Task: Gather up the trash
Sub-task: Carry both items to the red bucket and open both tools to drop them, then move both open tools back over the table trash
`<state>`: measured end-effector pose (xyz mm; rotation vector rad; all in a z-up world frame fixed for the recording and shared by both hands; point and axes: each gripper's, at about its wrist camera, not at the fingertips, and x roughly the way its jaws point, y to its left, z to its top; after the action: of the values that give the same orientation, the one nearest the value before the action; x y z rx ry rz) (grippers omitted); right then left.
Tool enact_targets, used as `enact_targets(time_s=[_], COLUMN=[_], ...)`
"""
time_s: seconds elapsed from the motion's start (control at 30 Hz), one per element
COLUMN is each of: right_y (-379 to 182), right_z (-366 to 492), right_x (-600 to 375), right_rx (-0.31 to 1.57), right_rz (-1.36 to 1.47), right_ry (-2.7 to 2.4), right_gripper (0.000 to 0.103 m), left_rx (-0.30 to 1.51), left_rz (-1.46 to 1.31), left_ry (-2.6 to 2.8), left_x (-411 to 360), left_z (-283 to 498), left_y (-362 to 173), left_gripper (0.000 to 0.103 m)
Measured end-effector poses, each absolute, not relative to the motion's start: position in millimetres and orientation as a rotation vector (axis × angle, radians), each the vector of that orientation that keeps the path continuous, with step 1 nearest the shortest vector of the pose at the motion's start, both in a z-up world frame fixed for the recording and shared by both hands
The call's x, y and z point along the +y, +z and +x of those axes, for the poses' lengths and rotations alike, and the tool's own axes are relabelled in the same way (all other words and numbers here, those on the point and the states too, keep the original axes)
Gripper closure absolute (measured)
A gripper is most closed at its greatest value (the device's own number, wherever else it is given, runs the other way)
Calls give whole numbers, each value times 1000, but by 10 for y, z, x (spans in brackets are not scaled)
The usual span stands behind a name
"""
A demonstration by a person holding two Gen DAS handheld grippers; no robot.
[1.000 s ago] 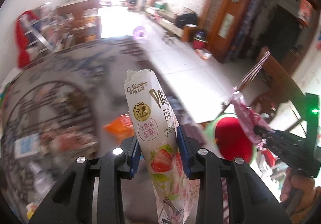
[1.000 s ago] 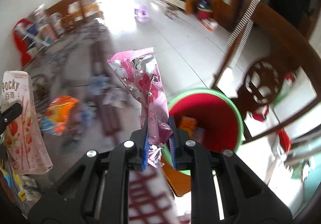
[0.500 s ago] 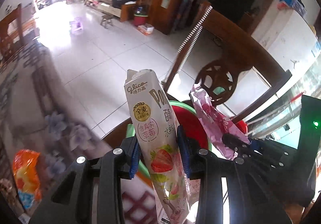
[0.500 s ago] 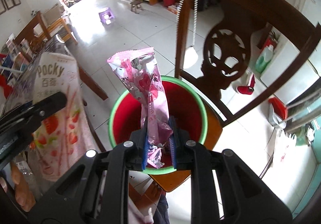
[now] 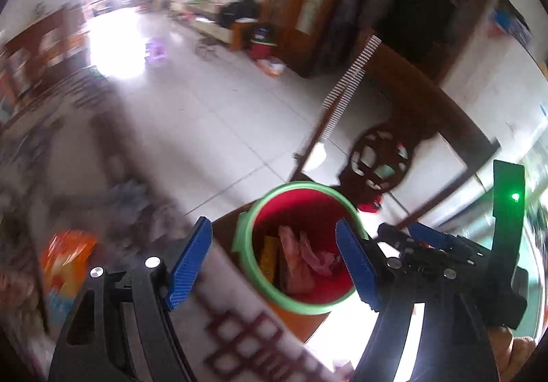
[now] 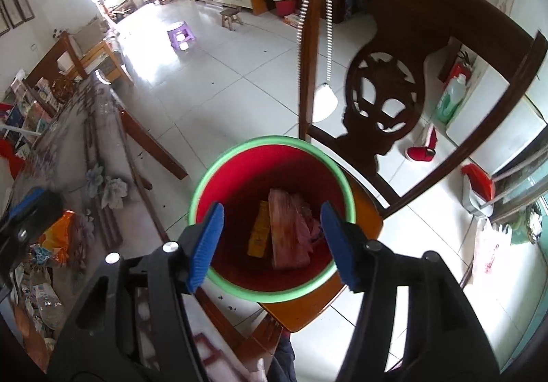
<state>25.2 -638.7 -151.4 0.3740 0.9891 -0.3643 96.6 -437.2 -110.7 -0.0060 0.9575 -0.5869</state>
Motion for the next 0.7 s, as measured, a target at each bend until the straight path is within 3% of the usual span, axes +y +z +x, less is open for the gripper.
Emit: enact_targets(time_s=[0.7], right_y=[-1277], right_z=[661], right_x=[-4509], right_rx=[1003], right_rz=[163], right_ry=[-101], right_gripper=[40], left_rx=[926], left_rz=[-219], left_ry=[-260], left_x=[-2111], left_z=[669], left_y=[-1138], left_gripper=[32])
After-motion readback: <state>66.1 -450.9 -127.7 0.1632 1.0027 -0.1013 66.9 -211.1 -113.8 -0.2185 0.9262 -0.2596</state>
